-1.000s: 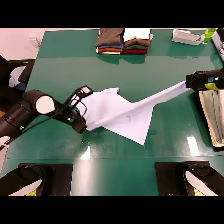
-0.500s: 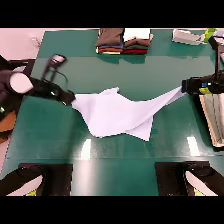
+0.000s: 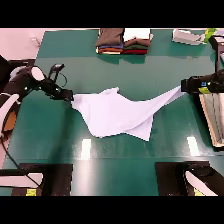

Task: Fold the shirts.

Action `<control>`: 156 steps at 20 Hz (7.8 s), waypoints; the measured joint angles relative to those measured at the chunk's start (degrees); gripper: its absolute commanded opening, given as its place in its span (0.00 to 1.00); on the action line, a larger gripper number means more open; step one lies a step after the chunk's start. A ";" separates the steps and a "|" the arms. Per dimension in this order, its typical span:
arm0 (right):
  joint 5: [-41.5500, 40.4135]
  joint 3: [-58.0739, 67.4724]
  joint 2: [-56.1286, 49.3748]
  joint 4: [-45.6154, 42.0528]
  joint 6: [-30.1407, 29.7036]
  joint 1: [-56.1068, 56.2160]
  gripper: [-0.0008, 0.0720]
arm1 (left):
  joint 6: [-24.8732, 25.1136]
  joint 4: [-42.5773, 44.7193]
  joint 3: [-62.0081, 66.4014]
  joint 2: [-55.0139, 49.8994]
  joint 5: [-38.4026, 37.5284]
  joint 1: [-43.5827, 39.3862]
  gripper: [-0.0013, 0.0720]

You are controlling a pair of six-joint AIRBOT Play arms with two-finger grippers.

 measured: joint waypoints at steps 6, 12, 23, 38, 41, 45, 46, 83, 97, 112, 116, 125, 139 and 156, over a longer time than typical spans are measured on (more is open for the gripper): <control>-0.07 -1.40 -0.04 0.00 1.25 0.00 0.03 | 0.26 -3.76 2.01 -5.40 2.43 0.37 0.47; -0.52 -1.68 -0.09 0.02 1.68 0.00 0.03 | 0.46 -4.59 4.00 -6.03 2.71 0.39 0.05; -1.29 21.92 -0.11 -0.48 -1.62 0.00 0.03 | 0.39 2.10 21.68 14.56 -0.35 0.39 0.05; 2.93 51.32 -1.92 -11.43 -2.36 0.00 0.03 | -0.20 3.19 41.79 36.46 -1.57 0.39 0.05; 5.01 51.36 -7.54 -12.04 -2.16 0.00 0.03 | -0.24 3.19 40.54 30.05 -6.10 0.39 0.05; 8.85 48.39 -18.78 -11.69 -2.19 0.00 0.03 | -0.63 3.28 33.22 19.37 -8.81 0.39 0.05; 9.44 46.66 -21.97 -11.04 -2.38 0.00 0.03 | -0.63 3.30 30.82 16.31 -8.74 0.39 0.05; 5.60 -2.93 -10.58 -1.51 -4.50 -5.84 0.54 | -6.43 0.85 -16.55 9.05 -0.59 -1.27 0.05; 3.13 -34.51 -4.17 9.97 -1.81 -16.41 0.80 | -5.60 2.51 -14.78 14.64 -2.27 -1.27 0.05; -1.57 -37.03 -8.83 11.56 0.68 -10.73 0.03 | -5.62 1.62 -14.38 14.78 -3.19 -1.27 0.05; -2.51 -29.42 -6.45 3.78 0.98 -7.89 0.03 | -5.64 2.49 -11.15 19.69 -3.23 -1.31 0.05; -1.99 12.50 6.86 -2.60 0.09 -6.51 0.03 | -6.51 4.02 19.21 41.92 -2.73 -1.31 0.05; 8.07 46.42 -2.82 -9.70 -3.61 -6.49 0.03 | -9.11 4.39 39.74 34.64 -7.76 -1.33 0.05; 2.71 31.08 -41.97 1.55 -6.78 -11.21 0.03 | -3.80 4.76 24.98 -8.48 -2.89 -1.22 0.05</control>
